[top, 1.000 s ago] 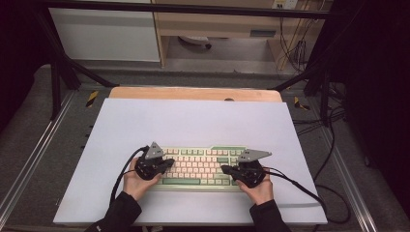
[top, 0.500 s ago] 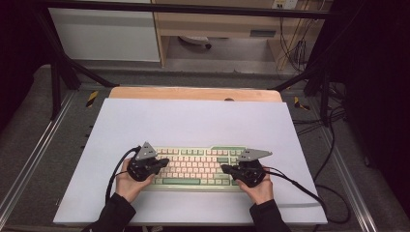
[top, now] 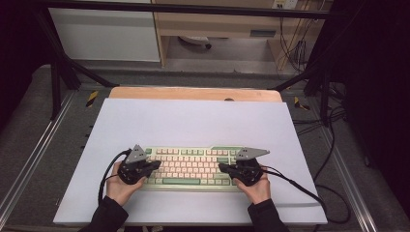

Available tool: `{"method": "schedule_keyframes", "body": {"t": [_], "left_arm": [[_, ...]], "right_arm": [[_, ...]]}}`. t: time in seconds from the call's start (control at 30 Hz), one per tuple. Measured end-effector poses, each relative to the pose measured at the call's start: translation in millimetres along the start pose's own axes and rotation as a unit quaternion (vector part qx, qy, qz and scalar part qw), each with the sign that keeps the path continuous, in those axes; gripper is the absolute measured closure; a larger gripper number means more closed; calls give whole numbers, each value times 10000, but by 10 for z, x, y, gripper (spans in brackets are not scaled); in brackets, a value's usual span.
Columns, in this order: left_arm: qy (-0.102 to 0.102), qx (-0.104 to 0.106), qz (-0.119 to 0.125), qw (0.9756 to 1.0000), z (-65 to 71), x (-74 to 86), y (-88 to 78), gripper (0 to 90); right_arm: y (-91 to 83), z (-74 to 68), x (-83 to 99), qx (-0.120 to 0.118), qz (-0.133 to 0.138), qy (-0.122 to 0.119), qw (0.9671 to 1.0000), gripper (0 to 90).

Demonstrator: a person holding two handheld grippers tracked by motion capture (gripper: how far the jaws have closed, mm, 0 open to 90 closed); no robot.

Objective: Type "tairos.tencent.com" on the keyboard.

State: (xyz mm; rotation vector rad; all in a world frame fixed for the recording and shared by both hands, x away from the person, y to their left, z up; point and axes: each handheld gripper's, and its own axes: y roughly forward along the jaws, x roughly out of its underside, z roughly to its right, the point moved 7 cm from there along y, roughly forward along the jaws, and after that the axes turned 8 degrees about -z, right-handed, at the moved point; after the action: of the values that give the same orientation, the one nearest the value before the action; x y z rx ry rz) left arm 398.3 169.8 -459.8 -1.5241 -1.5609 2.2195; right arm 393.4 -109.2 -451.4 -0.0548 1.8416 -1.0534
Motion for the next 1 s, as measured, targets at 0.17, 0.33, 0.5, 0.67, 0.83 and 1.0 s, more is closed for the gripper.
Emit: {"method": "schedule_keyframes", "body": {"t": [0.17,0.33,0.5,0.67,0.83,1.0], "left_arm": [[-38,-24,4,10000,-24,76,-39,900],[-83,-28,10,10000,-48,122,-52,900],[-121,-30,39,9999,-72,141,-82,900],[-143,-33,54,9999,-82,147,-93,900],[-158,-19,63,9999,-84,147,-95,900],[-149,-20,54,9999,-88,154,-98,900]], "right_arm": [[58,-28,-46,17,-21,-11,10000,900],[135,-63,-102,-23,-30,25,10000,900],[229,-97,-155,-37,-61,16,10000,900],[335,-128,-205,-52,-109,4,9999,900],[443,-160,-254,-40,-175,-8,9998,900],[519,-172,-289,-28,-215,-3,9998,900]]}}
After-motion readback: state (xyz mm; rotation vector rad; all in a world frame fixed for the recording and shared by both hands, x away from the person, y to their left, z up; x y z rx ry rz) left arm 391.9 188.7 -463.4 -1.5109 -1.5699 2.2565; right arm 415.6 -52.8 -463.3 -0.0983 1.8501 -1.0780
